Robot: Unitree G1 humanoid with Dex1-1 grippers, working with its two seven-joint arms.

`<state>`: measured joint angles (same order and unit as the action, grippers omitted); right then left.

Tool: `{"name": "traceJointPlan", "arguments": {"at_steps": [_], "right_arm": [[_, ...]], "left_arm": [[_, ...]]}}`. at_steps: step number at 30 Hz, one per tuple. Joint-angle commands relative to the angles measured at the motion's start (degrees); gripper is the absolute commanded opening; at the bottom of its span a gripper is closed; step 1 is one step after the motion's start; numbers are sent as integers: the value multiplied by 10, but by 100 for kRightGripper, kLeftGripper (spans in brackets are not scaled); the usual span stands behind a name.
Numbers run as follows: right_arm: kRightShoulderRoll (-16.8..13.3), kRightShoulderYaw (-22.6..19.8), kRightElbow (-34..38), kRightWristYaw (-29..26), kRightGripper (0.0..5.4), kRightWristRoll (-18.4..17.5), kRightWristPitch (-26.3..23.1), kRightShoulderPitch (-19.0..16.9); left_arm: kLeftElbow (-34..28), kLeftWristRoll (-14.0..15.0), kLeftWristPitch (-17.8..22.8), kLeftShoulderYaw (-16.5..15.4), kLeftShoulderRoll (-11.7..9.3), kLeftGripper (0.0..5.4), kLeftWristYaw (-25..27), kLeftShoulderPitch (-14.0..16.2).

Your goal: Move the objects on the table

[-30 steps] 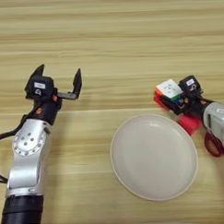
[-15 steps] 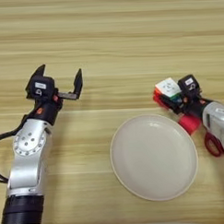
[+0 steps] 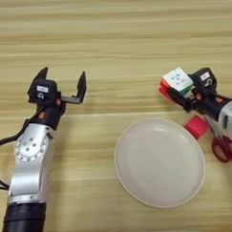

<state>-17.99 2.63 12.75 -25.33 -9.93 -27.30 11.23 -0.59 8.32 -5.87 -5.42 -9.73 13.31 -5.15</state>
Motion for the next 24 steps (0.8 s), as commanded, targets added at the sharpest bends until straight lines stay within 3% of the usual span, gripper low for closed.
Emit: {"name": "traceJointPlan", "arguments": {"at_steps": [1, 7, 15, 24], "right_arm": [[-11, -16, 43, 3, 331, -13, -22, -25], [-19, -27, 82, 6, 331, -19, -37, -48], [-29, -25, 129, 0, 331, -27, -52, -75], [-98, 15, 233, -115, 331, -63, 0, -176]], "left_arm": [[-5, 4, 7, 3, 0, 540, 6, 5], [-21, 25, 19, 4, 13, 540, 7, 0], [-28, 31, 35, -2, 12, 540, 8, 5], [-30, 25, 34, 5, 13, 540, 8, 13]]}}
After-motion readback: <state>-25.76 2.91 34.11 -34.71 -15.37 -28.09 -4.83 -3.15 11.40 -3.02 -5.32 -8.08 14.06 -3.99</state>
